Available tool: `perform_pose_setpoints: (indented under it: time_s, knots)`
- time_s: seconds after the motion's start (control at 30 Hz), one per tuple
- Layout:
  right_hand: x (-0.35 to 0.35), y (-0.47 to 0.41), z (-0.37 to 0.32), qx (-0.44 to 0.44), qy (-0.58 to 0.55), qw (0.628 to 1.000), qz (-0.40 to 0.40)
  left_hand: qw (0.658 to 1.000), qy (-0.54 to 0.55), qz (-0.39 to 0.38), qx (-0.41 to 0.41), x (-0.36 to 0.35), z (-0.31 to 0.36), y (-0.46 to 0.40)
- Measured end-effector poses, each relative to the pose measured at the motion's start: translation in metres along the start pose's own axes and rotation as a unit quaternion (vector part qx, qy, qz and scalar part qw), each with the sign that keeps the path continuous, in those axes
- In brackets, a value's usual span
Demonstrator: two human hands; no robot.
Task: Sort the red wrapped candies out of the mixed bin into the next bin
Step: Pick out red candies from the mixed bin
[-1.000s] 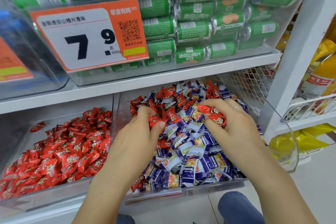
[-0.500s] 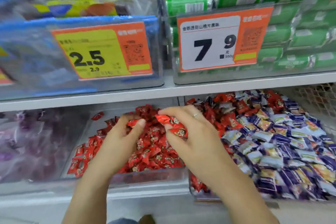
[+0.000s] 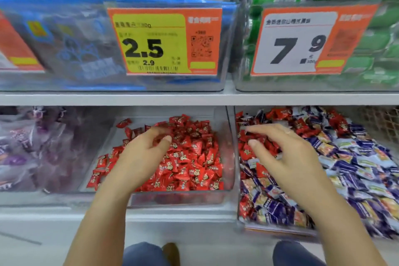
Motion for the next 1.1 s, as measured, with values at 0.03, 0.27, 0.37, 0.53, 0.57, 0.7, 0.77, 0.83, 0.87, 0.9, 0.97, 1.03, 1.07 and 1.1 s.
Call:
perform_pose_setpoints:
  time_s: [0.03, 0.27, 0.37, 0.53, 0.57, 0.7, 0.77, 0.83, 0.87, 0.9, 0.97, 1.03, 1.07, 1.1]
  knots:
    - [0.011, 0.003, 0.012, -0.028, -0.006, 1.0, 0.006, 1.0, 0.009, -0.017, -0.015, -0.009, 0.008, 0.002]
    - [0.033, 0.018, 0.052, -0.116, 0.062, 0.99, -0.058, 0.972, 0.009, -0.216, -0.088, -0.098, 0.068, 0.031]
    - [0.006, 0.016, 0.047, -0.105, 0.105, 0.976, -0.159, 0.961, -0.048, -0.231, -0.146, -0.105, 0.077, 0.036]
    - [-0.036, 0.002, 0.048, -0.121, 0.082, 0.962, -0.231, 0.963, -0.027, -0.219, -0.156, -0.103, 0.079, 0.036]
    - [-0.041, -0.002, 0.049, -0.132, 0.078, 0.963, -0.221, 0.964, -0.026, -0.216, -0.155, -0.104, 0.079, 0.036]
    - [-0.068, -0.012, 0.053, -0.162, 0.14, 0.946, -0.242, 0.964, -0.033, -0.221, -0.147, -0.107, 0.075, 0.035]
    - [-0.077, -0.016, 0.054, -0.167, 0.183, 0.933, -0.263, 0.964, -0.035, -0.224, -0.137, -0.107, 0.075, 0.034]
    - [-0.08, -0.021, 0.051, -0.15, 0.227, 0.925, -0.264, 0.963, -0.026, -0.228, -0.141, -0.106, 0.078, 0.035]
    - [-0.08, -0.022, 0.049, -0.135, 0.243, 0.924, -0.261, 0.962, -0.025, -0.23, -0.144, -0.105, 0.08, 0.036]
    - [-0.08, -0.021, 0.048, -0.123, 0.252, 0.925, -0.256, 0.962, -0.027, -0.231, -0.144, -0.104, 0.081, 0.036]
    - [-0.081, -0.017, 0.048, -0.104, 0.248, 0.93, -0.251, 0.961, -0.039, -0.234, -0.139, -0.104, 0.08, 0.035]
    - [-0.079, -0.01, 0.048, -0.086, 0.228, 0.936, -0.256, 0.96, -0.061, -0.237, -0.134, -0.104, 0.08, 0.035]
    - [-0.077, -0.006, 0.047, -0.076, 0.216, 0.938, -0.26, 0.959, -0.07, -0.242, -0.13, -0.105, 0.079, 0.036]
    - [-0.072, -0.003, 0.046, -0.064, 0.202, 0.942, -0.262, 0.958, -0.07, -0.248, -0.129, -0.105, 0.079, 0.036]
Point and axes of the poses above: each hand's wrist, its own y-axis away from the middle knuckle, its own x-axis out of the back of the hand, z = x × y, the point moved 6 cm from there along -y, towards the middle knuckle
